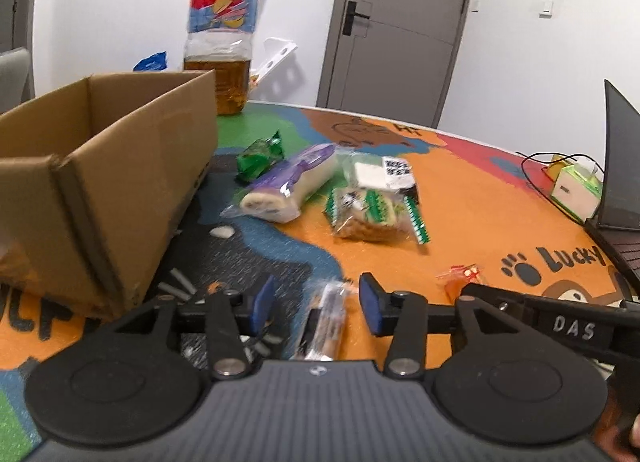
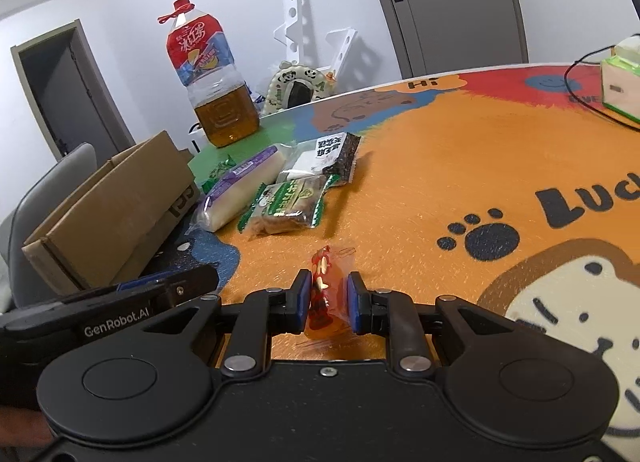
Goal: Organize snacks
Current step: 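Grasp the clear-wrapped bar with the left tool while the right tool grasps the orange candy packet, then carry both snacks over the cardboard box and open both tools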
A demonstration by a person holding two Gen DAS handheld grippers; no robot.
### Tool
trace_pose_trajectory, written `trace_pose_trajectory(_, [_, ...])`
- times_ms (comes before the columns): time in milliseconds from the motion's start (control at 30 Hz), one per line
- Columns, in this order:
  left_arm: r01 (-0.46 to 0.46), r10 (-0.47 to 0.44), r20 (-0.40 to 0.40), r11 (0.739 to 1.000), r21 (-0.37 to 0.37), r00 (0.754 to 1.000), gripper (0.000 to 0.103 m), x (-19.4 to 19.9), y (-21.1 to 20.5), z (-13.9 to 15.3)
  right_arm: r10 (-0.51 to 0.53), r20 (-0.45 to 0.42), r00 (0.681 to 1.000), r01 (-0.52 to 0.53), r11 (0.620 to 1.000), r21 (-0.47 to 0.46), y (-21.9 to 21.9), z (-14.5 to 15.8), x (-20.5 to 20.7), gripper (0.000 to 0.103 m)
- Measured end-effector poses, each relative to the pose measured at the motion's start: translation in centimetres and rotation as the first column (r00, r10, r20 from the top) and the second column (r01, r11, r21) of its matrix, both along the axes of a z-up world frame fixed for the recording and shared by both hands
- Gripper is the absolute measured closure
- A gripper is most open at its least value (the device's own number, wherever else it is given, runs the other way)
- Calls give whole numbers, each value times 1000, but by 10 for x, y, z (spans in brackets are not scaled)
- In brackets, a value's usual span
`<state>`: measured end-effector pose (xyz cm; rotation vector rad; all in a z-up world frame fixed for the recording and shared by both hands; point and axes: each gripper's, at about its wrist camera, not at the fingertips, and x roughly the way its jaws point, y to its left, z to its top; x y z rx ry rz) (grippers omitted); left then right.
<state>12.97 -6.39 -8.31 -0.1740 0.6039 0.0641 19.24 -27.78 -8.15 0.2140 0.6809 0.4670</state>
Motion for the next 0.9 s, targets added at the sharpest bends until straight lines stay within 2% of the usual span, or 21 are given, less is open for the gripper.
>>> trace_pose_trajectory(133, [-21, 21, -6, 1000, -11, 1000, 56, -4, 9, -5, 0, 12, 1000, 1, 999, -34, 5, 0, -5, 77])
trace_pose_trajectory(300, [17, -17, 0, 1000, -21, 1000, 56, -7, 10, -5, 9, 15, 1000, -9, 998, -65, 10, 3, -9, 73])
trace_pose_trajectory(433, [21, -21, -4, 1000, -15, 1000, 64, -6, 9, -6, 2, 23, 1000, 0, 996, -94, 15, 3, -14, 74])
trace_pose_trajectory(500, [21, -21, -10, 1000, -14, 1000, 77, -5, 10, -6, -10, 30, 999, 13, 994, -112, 19, 3, -15, 75])
trace_pose_trajectory(567, [20, -20, -14, 1000, -5, 1000, 85, -5, 11, -7, -6, 40, 999, 11, 992, -123, 22, 3, -16, 79])
trace_pose_trajectory(733, [40, -40, -15, 999, -30, 999, 87, -6, 14, -3, 5, 46, 999, 0, 995, -97, 24, 8, -16, 82])
trace_pose_trajectory(900, [49, -47, 30, 998, -42, 998, 87, -10, 17, 12, 15, 90, 996, -9, 997, -70, 28, 23, -18, 82])
